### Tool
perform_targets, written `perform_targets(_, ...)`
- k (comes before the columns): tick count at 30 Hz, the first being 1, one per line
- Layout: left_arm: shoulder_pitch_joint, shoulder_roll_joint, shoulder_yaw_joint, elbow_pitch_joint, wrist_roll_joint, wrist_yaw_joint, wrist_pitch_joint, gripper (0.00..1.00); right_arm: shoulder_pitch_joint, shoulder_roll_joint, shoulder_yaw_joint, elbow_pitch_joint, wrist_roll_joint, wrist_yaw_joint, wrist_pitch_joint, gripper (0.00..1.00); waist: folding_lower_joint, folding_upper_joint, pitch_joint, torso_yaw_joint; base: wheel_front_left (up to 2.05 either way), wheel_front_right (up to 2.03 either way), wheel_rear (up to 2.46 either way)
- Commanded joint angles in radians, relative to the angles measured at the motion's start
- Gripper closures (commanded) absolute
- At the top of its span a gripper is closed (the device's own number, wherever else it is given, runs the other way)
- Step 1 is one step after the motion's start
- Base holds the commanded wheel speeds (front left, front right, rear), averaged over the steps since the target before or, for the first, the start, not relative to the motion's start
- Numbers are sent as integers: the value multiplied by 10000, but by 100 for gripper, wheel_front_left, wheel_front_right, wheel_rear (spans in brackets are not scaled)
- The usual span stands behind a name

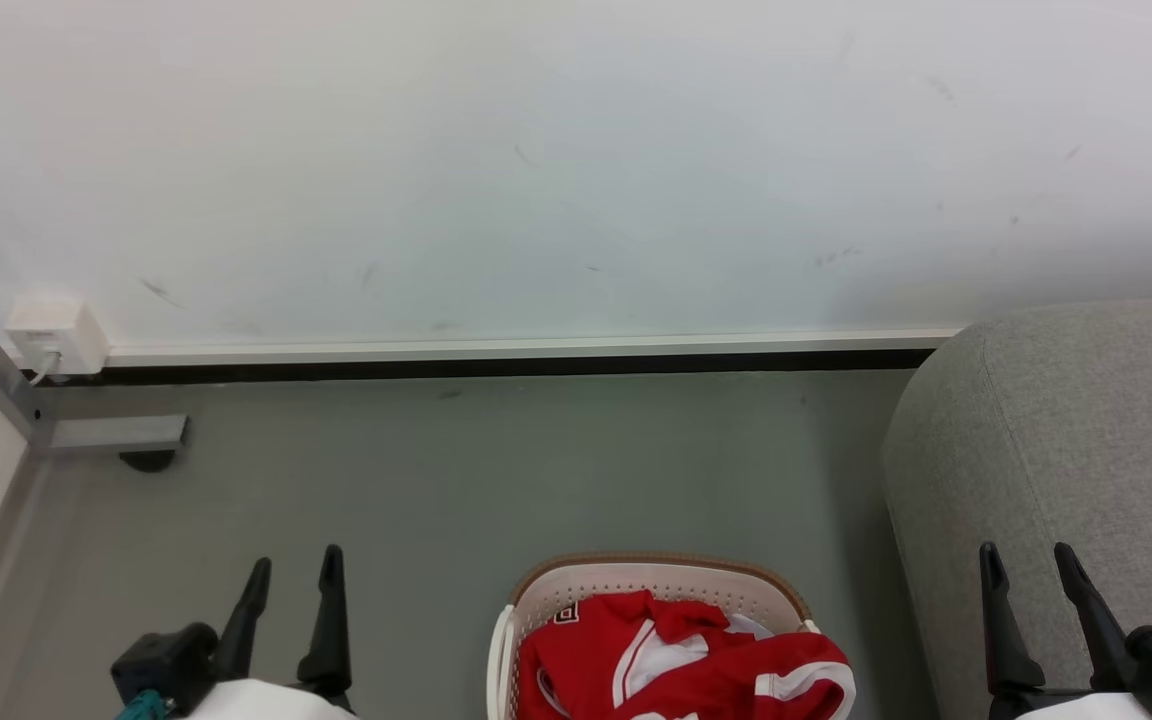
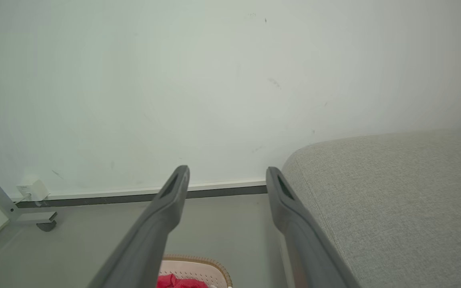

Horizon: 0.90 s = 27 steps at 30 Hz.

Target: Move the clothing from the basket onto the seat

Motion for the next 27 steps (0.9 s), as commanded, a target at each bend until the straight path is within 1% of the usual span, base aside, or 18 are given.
perform_targets(1, -101, 88, 6, -12, 274, -25, -78, 0, 2, 1, -36, 4, -239, -16, -74, 0, 0, 0, 1, -4, 0, 0, 0)
perform_targets(27, -39, 100, -149, 260, 1980, -37, -554, 0, 30, 50, 94, 441, -1190, -21, -569, 0, 0, 0, 7, -71, 0, 0, 0)
